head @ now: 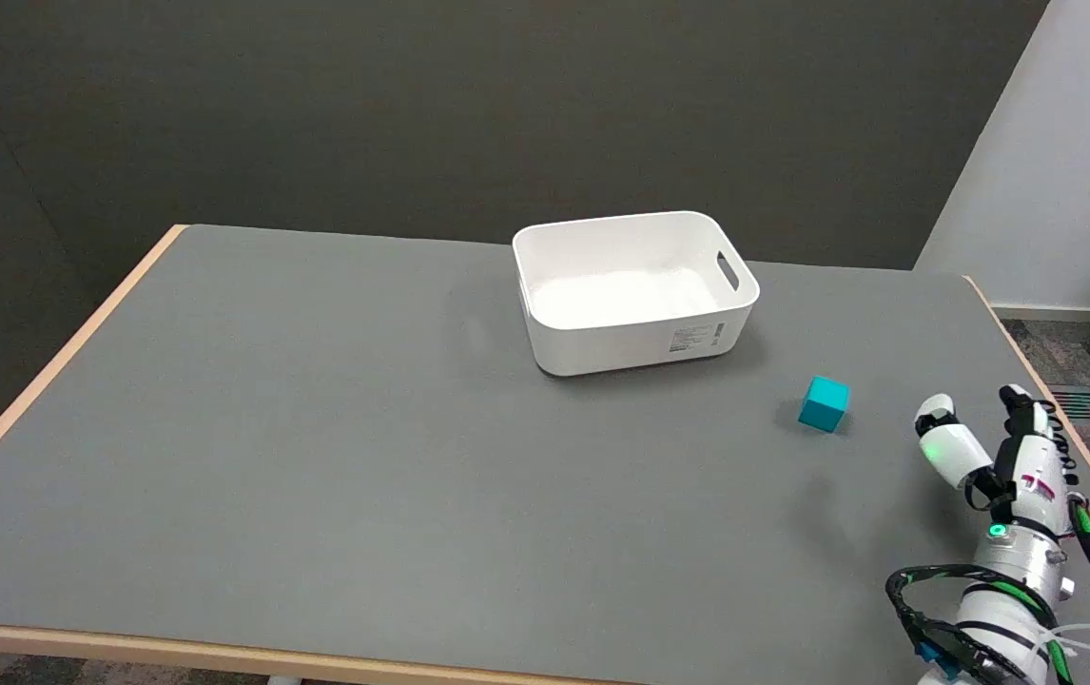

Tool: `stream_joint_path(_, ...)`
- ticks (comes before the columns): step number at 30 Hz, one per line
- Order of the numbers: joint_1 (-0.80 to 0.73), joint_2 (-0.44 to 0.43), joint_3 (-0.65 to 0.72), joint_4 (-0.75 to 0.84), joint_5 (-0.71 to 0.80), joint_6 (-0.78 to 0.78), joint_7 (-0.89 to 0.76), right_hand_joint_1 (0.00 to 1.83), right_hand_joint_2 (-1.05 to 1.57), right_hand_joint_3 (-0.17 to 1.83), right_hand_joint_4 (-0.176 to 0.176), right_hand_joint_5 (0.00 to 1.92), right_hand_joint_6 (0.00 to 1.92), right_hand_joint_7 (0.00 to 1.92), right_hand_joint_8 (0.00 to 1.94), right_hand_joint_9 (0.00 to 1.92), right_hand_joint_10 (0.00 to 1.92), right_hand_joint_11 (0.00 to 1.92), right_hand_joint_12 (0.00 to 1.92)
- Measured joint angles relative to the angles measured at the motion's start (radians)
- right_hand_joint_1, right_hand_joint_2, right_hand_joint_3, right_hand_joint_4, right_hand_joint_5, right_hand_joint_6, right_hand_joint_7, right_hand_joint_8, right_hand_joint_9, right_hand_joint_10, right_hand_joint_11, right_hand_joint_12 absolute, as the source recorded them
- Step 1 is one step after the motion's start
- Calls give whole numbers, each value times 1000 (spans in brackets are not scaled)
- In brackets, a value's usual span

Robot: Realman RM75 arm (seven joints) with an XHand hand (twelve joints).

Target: Pick up blue wooden cube.

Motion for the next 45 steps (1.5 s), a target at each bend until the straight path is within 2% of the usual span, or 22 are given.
stream_joint_path(9,18,-11,-15,-31,-18,2,-37,468,645,971,-48,132,424,152,389,82,687,-1,998)
stream_joint_path(16,39,-10,-41,-94,-97,2,-120,429,652,934,-81,202,465,336,565,249,857,-1,1128)
stream_joint_path(20,47,-11,-77,-138,-148,5,-197,482,678,818,-97,232,458,386,581,265,954,-1,1192)
stream_joint_path(26,55,-22,-152,-193,-235,52,-328,488,669,794,-125,247,490,428,663,307,1040,38,1260)
stream_joint_path(32,61,-48,-229,-233,-307,120,-470,500,663,794,-133,248,500,428,683,315,1058,60,1287)
stream_joint_path(39,102,-117,-322,-230,-366,229,-638,527,664,800,-141,240,505,395,693,313,1058,103,1333)
stream_joint_path(45,151,-167,-375,-183,-358,302,-720,641,644,865,-142,233,519,384,688,314,1027,92,1346)
